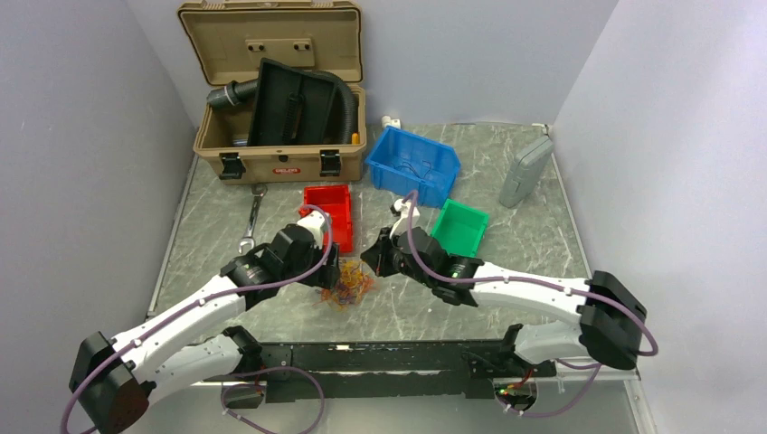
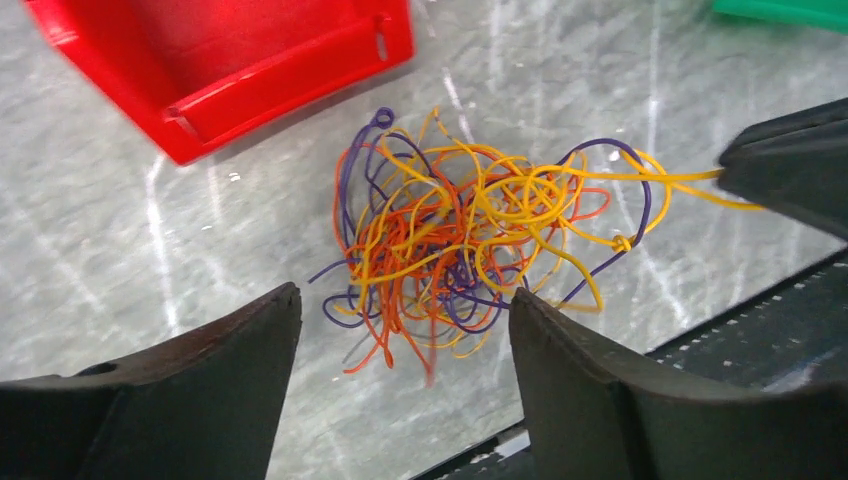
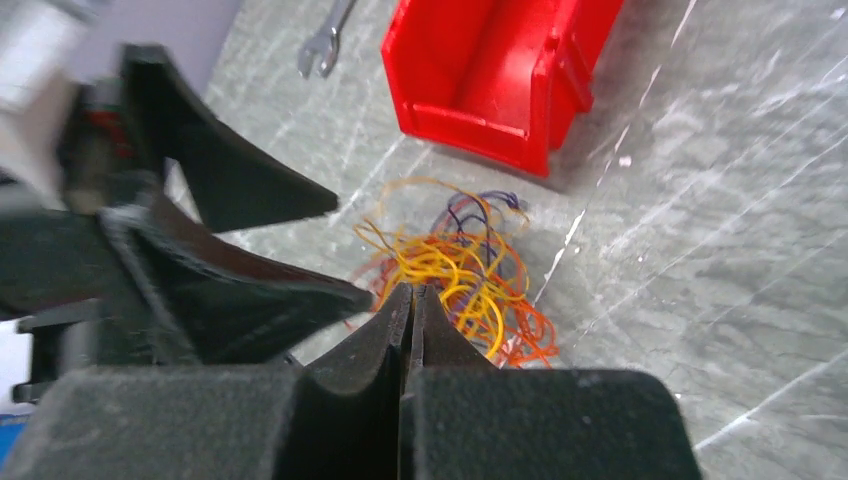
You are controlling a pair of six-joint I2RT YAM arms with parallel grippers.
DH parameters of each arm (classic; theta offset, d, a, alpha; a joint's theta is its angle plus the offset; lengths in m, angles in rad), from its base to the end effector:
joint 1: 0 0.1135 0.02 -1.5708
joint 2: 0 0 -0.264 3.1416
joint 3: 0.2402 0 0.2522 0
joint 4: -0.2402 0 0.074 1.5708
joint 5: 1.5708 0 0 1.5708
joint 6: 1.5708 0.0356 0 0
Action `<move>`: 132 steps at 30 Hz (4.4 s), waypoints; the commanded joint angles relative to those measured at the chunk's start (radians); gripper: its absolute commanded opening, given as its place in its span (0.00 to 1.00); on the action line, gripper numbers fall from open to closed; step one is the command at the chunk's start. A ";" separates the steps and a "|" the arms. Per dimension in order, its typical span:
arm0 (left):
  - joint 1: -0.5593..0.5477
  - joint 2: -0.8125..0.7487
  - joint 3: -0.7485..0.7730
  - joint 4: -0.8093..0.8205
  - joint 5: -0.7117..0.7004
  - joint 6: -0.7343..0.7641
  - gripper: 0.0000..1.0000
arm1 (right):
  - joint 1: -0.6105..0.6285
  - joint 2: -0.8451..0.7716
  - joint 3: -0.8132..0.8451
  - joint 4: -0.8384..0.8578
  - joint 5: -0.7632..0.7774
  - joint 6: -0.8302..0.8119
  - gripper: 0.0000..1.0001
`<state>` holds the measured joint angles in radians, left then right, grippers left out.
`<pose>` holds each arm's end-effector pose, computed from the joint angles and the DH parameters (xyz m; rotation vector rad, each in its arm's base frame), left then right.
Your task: Untangle the cables
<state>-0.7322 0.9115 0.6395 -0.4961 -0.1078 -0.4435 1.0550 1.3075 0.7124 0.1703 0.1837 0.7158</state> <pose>0.1431 -0.1235 0.2382 0.2883 2.3617 -0.4530 0.1473 0.2465 0.2358 -0.2331 2.1062 0.9333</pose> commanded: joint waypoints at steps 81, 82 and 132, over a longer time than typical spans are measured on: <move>-0.077 -0.188 -0.040 0.222 -0.084 0.081 0.99 | -0.018 -0.504 0.559 -0.470 0.453 -0.484 0.00; -0.082 -0.182 -0.048 0.278 -0.043 0.100 0.99 | -0.019 -0.494 0.577 -0.462 0.436 -0.487 0.00; -0.083 -0.100 -0.063 0.147 -0.001 0.005 0.51 | -0.018 -0.535 0.412 -0.638 0.620 -0.262 0.00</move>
<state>-0.8131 0.8143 0.5285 -0.3408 -0.1028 -0.4461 1.0367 0.7856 1.0851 -0.5137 0.7574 0.4416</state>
